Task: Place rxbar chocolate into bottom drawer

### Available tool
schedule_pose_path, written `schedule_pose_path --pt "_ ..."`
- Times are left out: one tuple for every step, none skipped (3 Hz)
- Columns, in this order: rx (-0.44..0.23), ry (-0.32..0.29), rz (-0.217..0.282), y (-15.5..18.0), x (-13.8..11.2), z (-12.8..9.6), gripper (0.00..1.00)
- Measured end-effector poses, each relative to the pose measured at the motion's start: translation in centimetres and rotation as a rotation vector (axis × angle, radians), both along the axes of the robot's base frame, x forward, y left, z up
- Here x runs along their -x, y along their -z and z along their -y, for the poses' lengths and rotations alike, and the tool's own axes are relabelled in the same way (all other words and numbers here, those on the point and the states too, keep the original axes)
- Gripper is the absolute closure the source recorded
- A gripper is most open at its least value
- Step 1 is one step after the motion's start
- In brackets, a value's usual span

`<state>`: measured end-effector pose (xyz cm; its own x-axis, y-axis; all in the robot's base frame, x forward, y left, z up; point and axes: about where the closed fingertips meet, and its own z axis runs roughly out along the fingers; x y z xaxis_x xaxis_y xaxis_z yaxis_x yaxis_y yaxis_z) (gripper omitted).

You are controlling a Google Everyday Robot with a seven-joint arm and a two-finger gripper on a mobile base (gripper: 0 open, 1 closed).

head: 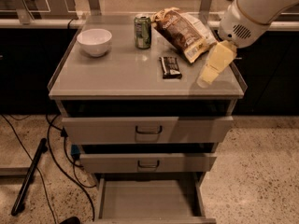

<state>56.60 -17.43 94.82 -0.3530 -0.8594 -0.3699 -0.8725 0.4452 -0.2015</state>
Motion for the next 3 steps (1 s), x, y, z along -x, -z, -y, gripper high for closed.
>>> schedule_pose_path --pt "-0.045 -0.02 0.029 1.02 -2.58 -2.1 0.0" --pt "-0.045 -0.02 0.029 1.03 -2.59 -2.11 0.0" --pt "-0.083 -0.022 0.017 1.65 -2.92 -2.6 0.0"
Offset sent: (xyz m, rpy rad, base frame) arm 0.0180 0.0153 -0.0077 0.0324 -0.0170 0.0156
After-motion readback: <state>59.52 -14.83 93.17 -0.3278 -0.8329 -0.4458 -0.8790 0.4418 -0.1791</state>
